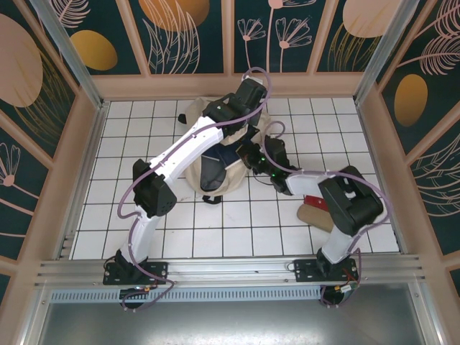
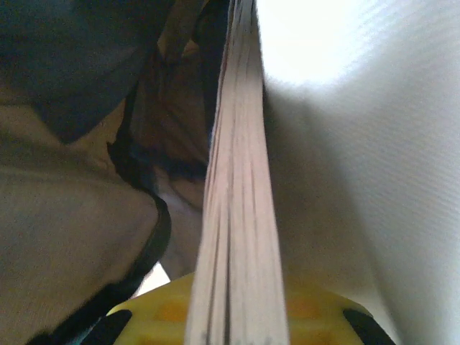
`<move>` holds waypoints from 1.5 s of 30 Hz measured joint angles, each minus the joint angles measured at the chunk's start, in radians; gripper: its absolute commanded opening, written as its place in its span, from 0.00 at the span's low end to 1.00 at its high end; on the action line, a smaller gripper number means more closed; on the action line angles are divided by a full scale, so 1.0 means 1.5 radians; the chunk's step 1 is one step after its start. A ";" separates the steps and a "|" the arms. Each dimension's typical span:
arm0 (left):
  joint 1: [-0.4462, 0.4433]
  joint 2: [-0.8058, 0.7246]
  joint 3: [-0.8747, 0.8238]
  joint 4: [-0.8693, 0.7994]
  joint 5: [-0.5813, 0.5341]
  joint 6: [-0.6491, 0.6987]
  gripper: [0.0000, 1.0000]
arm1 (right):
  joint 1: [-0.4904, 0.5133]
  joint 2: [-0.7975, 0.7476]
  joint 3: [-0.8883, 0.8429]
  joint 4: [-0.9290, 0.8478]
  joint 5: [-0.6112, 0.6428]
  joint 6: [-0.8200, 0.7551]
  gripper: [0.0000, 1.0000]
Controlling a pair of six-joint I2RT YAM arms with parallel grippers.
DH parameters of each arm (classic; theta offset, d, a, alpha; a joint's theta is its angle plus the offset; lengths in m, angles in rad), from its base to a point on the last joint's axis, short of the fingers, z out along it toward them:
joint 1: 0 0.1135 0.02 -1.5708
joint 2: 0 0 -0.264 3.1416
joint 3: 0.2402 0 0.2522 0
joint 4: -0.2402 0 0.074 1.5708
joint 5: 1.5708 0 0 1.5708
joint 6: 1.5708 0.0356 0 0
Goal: Pack the student bag
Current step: Place the book in the student bag, then close the student bag at the top-center of the table.
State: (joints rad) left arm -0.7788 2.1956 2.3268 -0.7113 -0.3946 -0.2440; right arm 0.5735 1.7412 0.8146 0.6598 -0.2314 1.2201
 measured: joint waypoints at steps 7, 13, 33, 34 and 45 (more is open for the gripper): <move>0.002 0.000 0.011 -0.008 0.011 0.000 0.00 | 0.023 0.116 0.126 0.039 0.024 0.069 0.00; 0.009 0.000 0.011 -0.010 0.011 0.000 0.00 | 0.023 0.203 0.216 0.038 0.066 0.118 0.01; 0.009 0.000 0.011 -0.017 -0.019 -0.003 0.00 | 0.011 0.174 0.197 -0.028 0.039 0.163 0.62; 0.009 0.000 0.011 -0.017 -0.019 -0.003 0.00 | 0.011 0.153 0.184 -0.031 0.028 0.167 0.64; 0.011 0.000 0.010 -0.017 -0.008 -0.019 0.09 | -0.004 -0.036 0.060 -0.099 -0.064 0.190 0.64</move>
State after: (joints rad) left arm -0.7624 2.1956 2.3421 -0.7372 -0.4061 -0.2722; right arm 0.5678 1.6871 0.9051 0.5117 -0.3275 1.5051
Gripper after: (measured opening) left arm 0.051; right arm 0.641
